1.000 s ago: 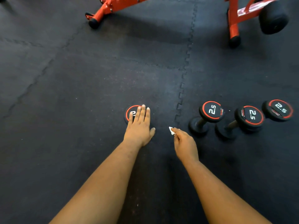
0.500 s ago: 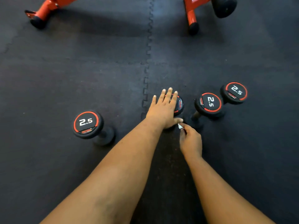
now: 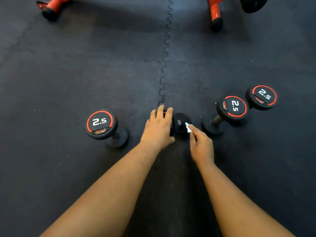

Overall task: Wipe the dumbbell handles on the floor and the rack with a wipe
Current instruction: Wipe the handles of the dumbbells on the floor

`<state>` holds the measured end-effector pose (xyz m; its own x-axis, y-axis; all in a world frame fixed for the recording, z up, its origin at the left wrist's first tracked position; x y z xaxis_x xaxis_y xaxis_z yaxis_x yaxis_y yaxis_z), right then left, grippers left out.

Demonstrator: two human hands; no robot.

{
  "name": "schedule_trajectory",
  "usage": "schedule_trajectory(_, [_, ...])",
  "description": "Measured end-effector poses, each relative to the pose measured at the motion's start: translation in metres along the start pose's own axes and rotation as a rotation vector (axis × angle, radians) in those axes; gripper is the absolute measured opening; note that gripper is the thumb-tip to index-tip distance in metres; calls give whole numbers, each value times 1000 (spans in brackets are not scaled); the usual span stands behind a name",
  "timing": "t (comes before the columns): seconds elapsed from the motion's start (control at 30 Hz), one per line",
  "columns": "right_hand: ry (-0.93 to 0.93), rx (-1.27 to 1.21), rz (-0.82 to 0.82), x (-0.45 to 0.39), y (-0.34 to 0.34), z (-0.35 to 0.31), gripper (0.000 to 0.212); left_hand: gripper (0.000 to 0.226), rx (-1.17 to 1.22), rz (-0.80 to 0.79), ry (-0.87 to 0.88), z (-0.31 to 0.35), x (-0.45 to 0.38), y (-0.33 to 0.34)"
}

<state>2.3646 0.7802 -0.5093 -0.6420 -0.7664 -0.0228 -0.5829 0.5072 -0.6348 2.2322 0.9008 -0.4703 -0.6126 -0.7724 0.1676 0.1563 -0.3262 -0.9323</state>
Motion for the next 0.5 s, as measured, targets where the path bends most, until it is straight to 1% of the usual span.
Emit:
schedule_trajectory(0.07, [-82, -7, -18, 7, 15, -9, 35, 110, 61, 42, -51, -28, 21, 12])
schedule_trajectory(0.13, [-126, -10, -51, 15, 32, -17, 34, 108, 97, 29, -113, -56, 41, 28])
schedule_trajectory(0.2, [-173, 1, -118, 24, 53, -24, 36, 111, 135, -8, -174, -79, 63, 48])
schedule_trajectory(0.27, [-257, 53, -221, 35, 75, -30, 40, 113, 185, -19, -229, -93, 85, 66])
schedule_trajectory(0.37, [-416, 149, -340, 55, 105, -38, 47, 114, 235, 6, -276, -108, 116, 81])
schedule_trajectory(0.43, [-488, 217, -428, 69, 126, -47, 47, 116, 233, -4, -295, -122, 132, 82])
schedule_trajectory(0.5, [-588, 330, -564, 89, 156, -59, 50, 117, 209, -23, -311, -139, 145, 79])
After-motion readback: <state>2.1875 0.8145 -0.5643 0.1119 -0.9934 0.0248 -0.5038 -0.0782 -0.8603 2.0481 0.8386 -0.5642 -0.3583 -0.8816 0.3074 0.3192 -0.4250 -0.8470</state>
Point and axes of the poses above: each hand's wrist, its own x-axis away from the middle knuckle, its own y-axis out of the palm, z = x × y, the point moved 6 cm from there along -x, towards the middle knuckle, and after that the axes turned 2 degrees about z, right-handed, at the moved point
